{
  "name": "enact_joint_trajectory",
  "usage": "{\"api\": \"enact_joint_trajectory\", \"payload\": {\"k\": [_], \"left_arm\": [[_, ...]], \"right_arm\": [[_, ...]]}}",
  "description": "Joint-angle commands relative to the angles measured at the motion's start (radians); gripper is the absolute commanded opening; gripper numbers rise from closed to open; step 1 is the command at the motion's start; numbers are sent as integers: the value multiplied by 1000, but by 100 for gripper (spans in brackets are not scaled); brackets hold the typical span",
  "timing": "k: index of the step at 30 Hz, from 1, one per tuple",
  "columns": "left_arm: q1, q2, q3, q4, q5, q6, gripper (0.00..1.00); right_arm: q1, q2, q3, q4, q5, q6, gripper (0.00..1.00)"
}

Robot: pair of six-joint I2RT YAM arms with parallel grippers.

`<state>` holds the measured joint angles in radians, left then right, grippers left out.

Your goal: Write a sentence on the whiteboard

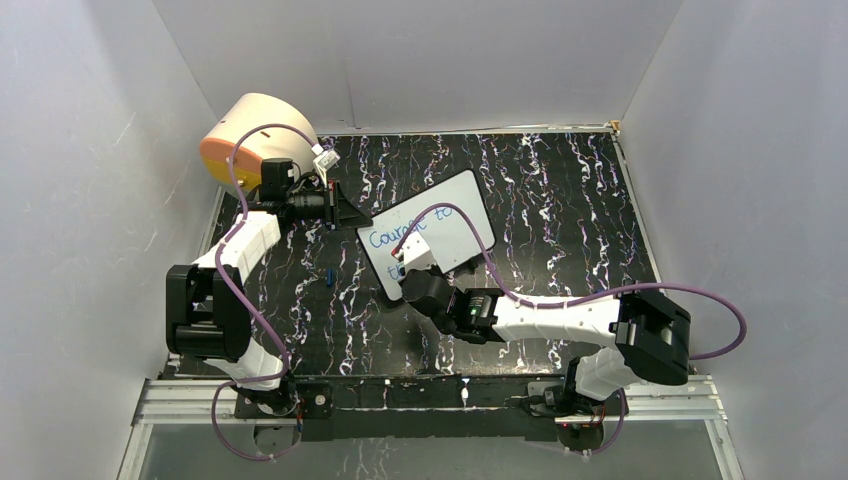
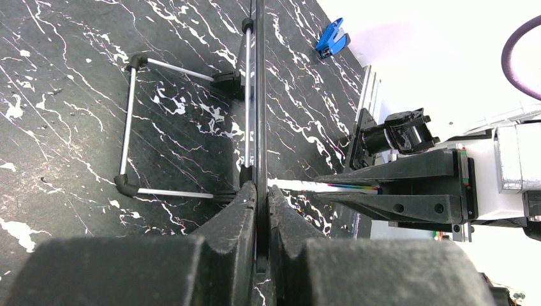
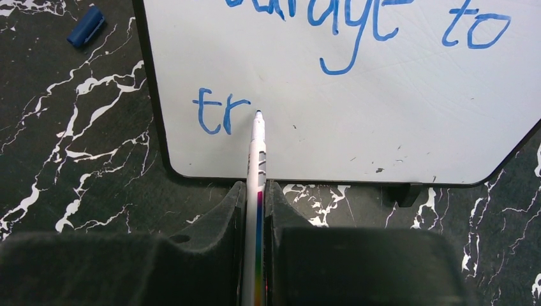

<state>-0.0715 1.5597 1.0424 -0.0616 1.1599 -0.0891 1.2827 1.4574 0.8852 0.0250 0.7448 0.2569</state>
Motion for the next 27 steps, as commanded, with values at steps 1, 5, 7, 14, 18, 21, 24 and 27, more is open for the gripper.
{"api": "enact_joint_trajectory", "payload": {"k": [1,5,7,14,18,21,24,27], "left_arm": [[-8,14,-6,-57,-76,29,0],[-8,16,-5,-57,-78,29,0],[-8,18,-5,-57,-75,29,0],[-8,20,-5,-57,-77,29,0],[-8,20,-7,-57,-77,29,0],[-10,23,-6,-56,-78,29,0],[-10,22,-6,-57,-78,29,0],[-10,24,-6,-57,-77,29,0]], "right_arm": [[-4,-15,0,37,3,10,0],[-6,-16,-3,46,1,8,0],[-9,-14,-3,50,-3,6,0],[-15,-8,-6,57,-6,7,0],[-20,-7,-9,65,-10,6,0],[-21,-2,-6,68,-15,5,0],[-22,3,1,72,-18,2,0],[-23,8,2,74,-19,-1,0]]}}
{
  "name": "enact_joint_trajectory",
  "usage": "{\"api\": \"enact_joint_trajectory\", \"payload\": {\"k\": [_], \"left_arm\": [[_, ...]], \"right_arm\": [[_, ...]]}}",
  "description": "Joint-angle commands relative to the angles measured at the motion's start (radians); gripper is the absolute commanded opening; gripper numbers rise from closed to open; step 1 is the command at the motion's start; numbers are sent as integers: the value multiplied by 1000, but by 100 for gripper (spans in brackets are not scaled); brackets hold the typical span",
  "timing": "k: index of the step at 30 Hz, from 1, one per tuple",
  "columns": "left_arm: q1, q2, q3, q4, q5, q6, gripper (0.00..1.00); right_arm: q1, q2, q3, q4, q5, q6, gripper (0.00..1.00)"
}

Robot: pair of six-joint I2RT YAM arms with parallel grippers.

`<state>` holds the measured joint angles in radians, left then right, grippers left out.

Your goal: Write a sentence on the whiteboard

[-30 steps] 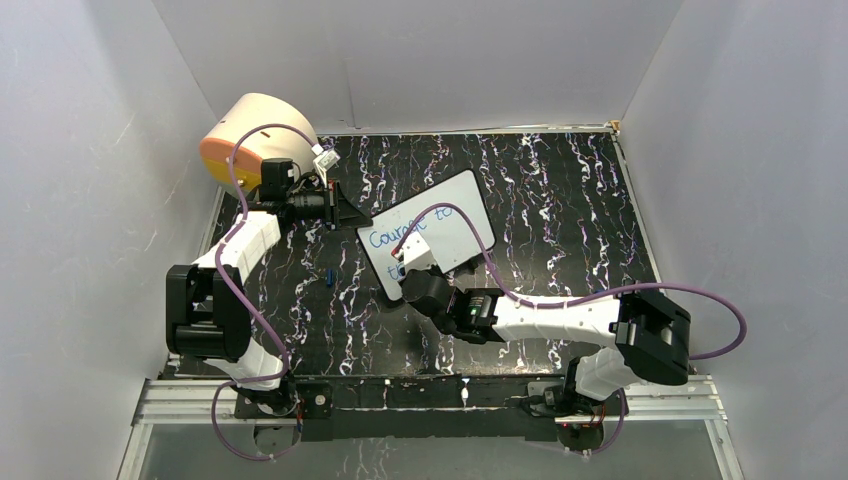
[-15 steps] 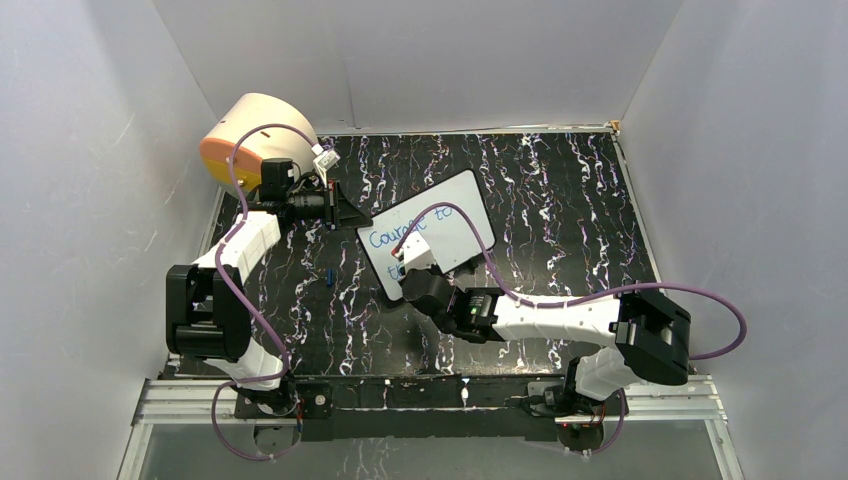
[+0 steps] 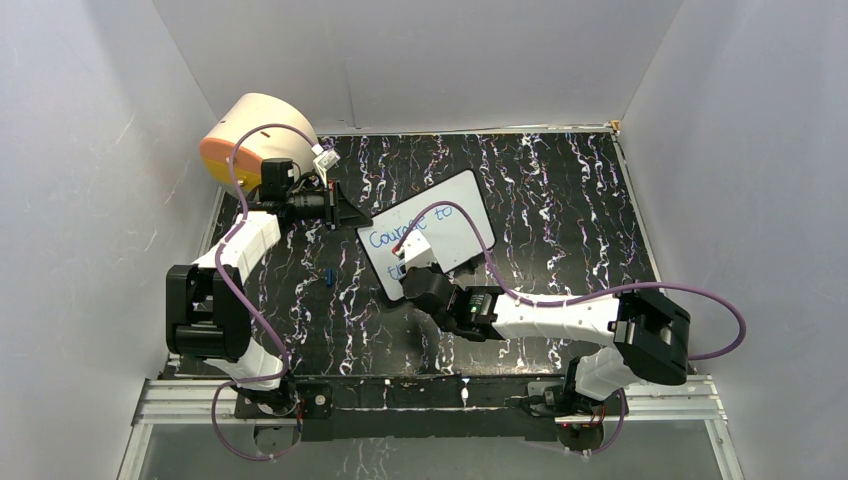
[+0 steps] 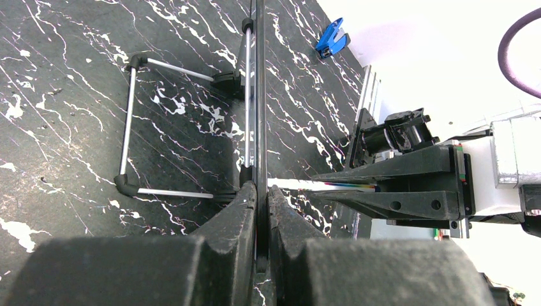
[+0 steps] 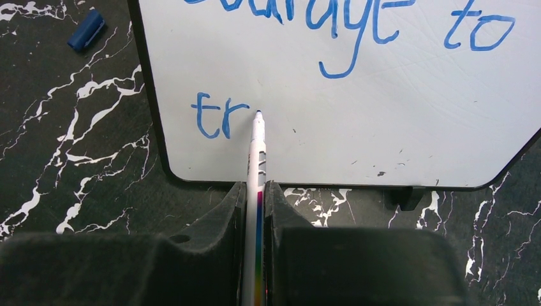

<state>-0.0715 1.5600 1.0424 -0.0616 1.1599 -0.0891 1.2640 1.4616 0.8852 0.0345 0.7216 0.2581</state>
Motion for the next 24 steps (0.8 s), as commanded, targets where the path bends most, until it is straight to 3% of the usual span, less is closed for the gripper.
{"api": "enact_joint_trajectory", "payload": {"k": [1,24], "left_arm": [[-10,24,-7,-57,-77,29,0],[-10,21,-6,-57,-81,29,0]], "right_arm": [[-5,5,2,65,4,-3,0],[-11,-3,-22,-11,-9,52,0]]}}
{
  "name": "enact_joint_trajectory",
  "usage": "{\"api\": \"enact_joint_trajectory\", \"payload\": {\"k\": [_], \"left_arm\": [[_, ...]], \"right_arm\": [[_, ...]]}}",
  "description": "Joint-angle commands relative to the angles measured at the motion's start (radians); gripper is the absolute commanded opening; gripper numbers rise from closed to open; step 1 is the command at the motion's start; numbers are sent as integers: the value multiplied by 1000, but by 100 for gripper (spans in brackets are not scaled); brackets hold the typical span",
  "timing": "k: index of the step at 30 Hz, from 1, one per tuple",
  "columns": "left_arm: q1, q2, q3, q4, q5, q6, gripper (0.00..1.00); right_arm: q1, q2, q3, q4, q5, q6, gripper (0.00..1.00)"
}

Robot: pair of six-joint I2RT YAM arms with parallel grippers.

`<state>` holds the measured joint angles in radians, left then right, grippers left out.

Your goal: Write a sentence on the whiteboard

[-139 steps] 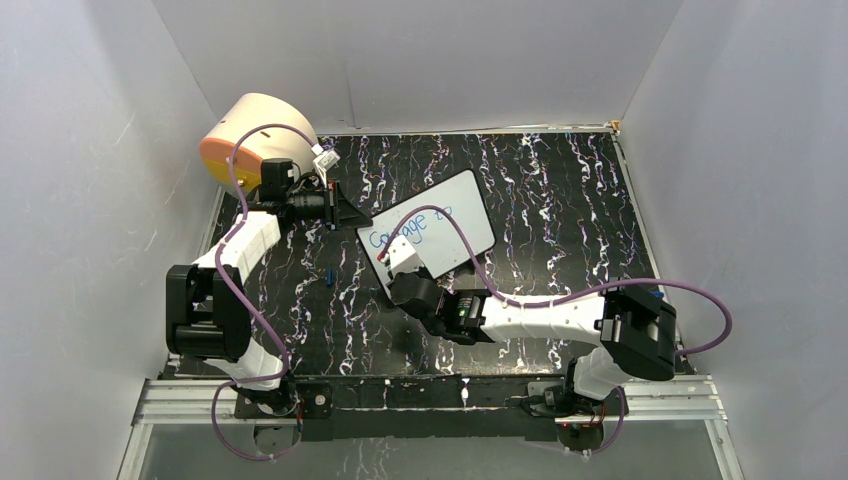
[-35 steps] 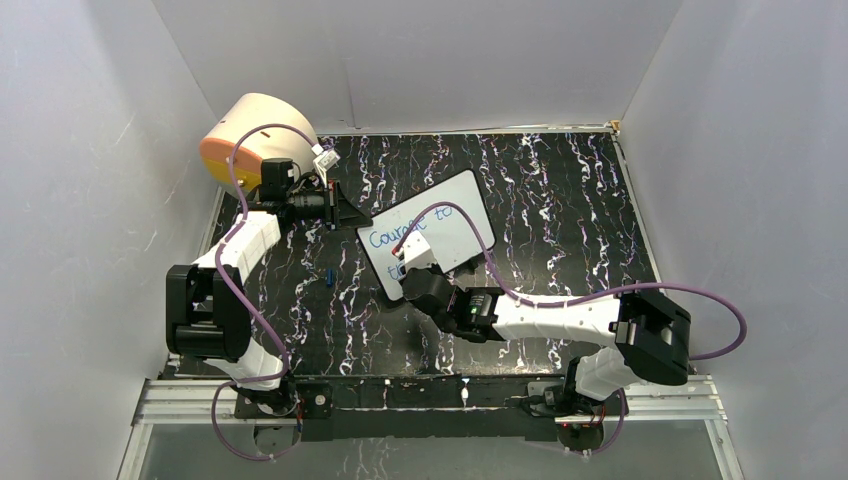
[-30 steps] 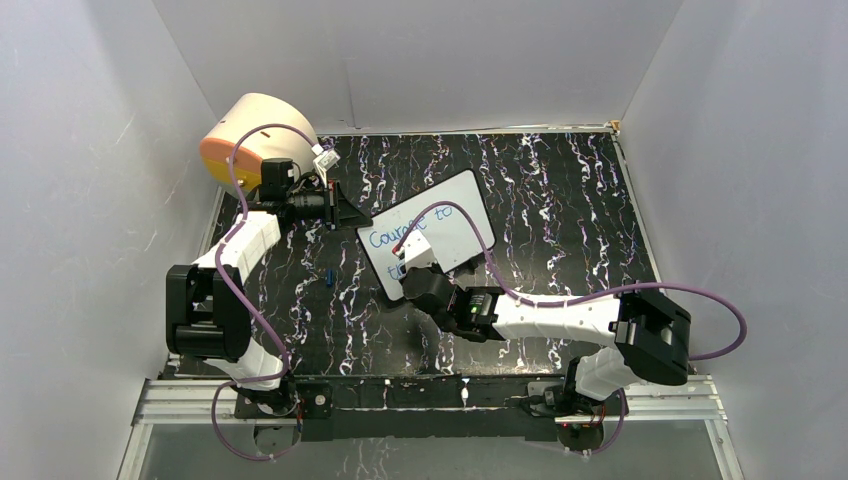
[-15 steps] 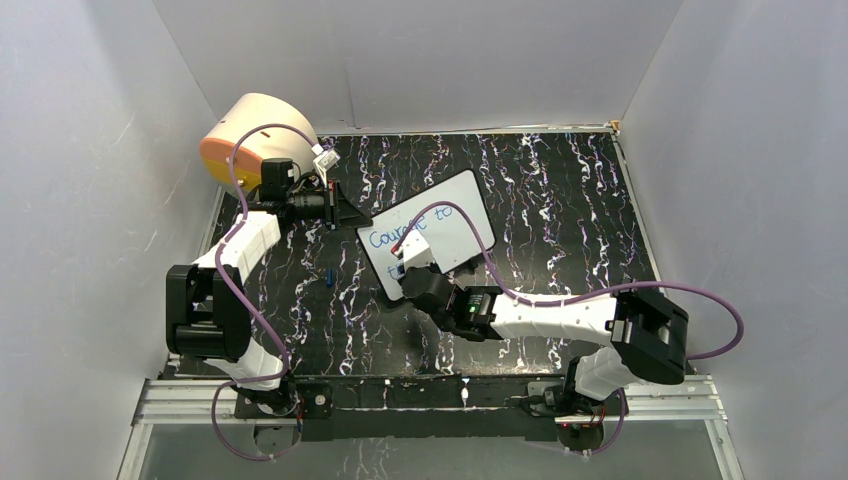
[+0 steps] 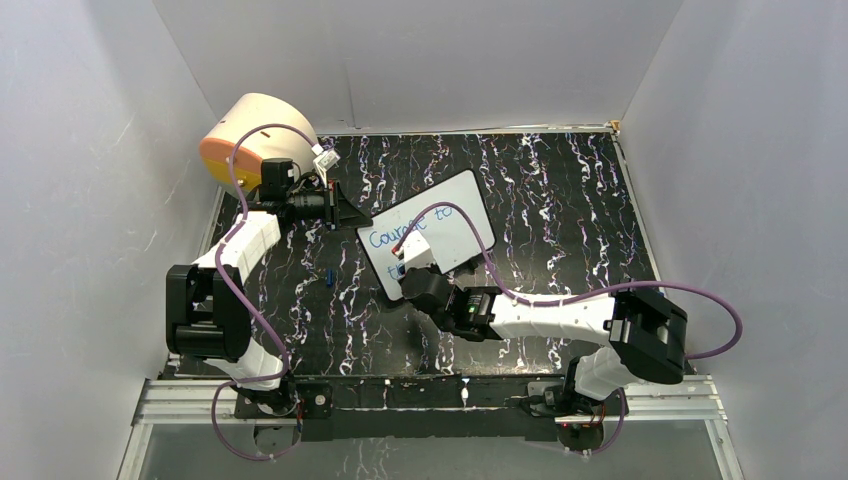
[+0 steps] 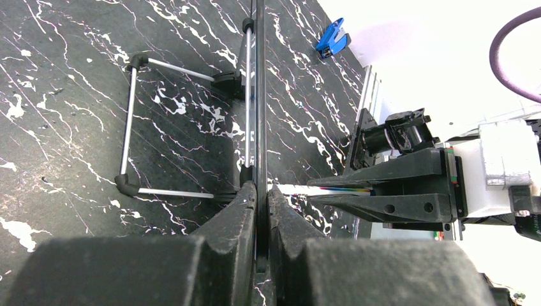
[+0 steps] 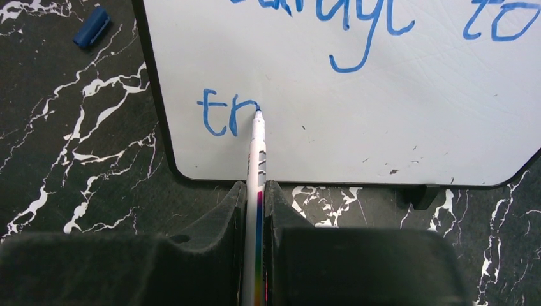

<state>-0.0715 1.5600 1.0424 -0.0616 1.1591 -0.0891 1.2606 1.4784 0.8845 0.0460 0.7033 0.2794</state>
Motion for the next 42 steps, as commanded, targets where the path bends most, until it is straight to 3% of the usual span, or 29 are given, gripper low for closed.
{"api": "enact_joint_trajectory", "payload": {"k": [1,42], "left_arm": [[-10,22,-6,-57,-80,29,0],[-10,24,-6,-57,-81,28,0]], "right_arm": [[-7,-22,-22,-27,11,31,0],[-33,-40,-7,49,42,-8,0]]}}
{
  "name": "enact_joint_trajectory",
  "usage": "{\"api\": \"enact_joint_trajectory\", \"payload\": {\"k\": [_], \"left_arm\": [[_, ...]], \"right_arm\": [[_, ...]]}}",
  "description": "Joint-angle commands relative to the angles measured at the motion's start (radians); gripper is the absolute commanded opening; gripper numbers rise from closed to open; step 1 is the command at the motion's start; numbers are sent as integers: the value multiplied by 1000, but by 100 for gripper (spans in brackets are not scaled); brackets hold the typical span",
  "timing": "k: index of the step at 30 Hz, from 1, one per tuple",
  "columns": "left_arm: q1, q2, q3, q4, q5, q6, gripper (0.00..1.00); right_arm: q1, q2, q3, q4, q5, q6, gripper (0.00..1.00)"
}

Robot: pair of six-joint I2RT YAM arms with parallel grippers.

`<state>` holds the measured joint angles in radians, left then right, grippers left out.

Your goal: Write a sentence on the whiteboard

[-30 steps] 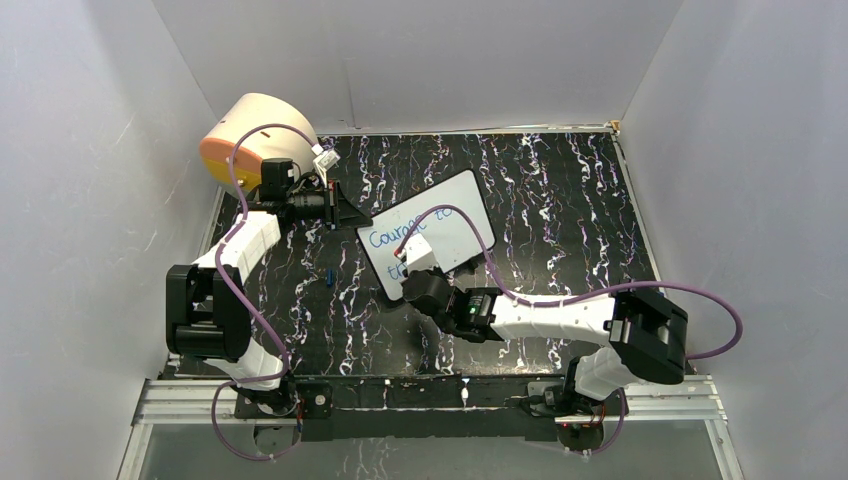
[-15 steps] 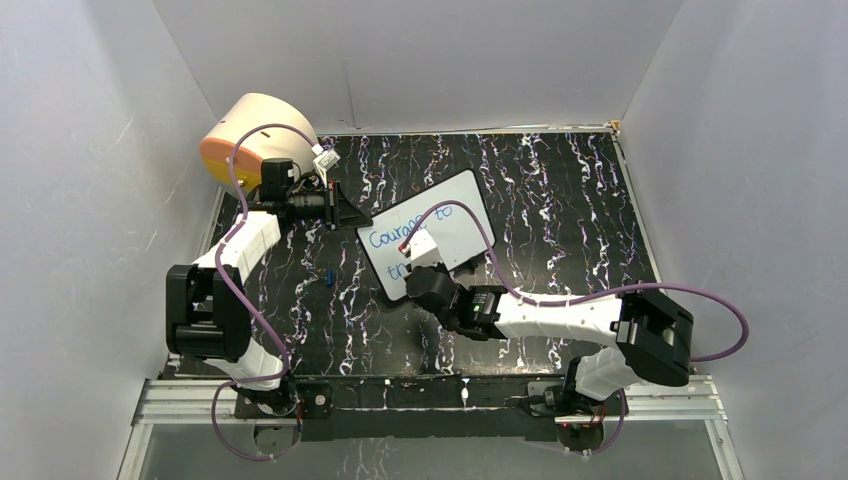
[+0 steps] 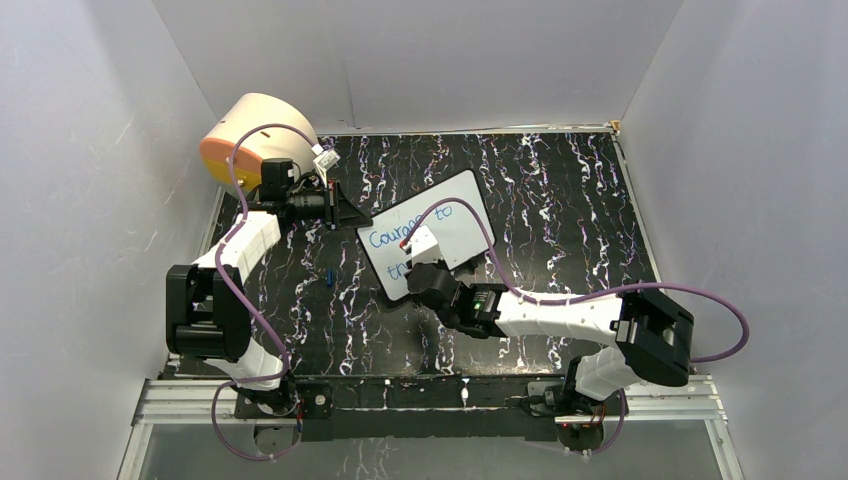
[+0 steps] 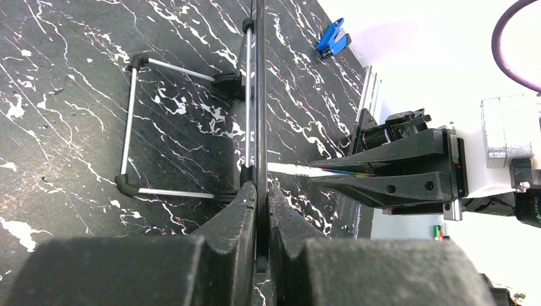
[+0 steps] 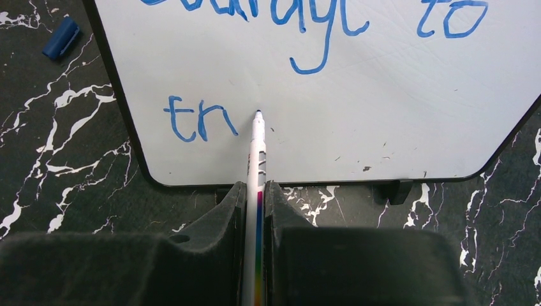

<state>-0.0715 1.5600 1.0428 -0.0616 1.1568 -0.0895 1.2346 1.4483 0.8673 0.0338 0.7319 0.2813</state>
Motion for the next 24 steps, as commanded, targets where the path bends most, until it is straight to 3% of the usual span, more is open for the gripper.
{"api": "enact_joint_trajectory", "payload": {"k": [1,24], "left_arm": [[-10,23,-7,-57,-80,28,0],[-10,24,-2,-57,-79,28,0]], "right_arm": [[-7,-7,14,63,11,-11,0],[-12,68,70,-104,-144,30,0]]}}
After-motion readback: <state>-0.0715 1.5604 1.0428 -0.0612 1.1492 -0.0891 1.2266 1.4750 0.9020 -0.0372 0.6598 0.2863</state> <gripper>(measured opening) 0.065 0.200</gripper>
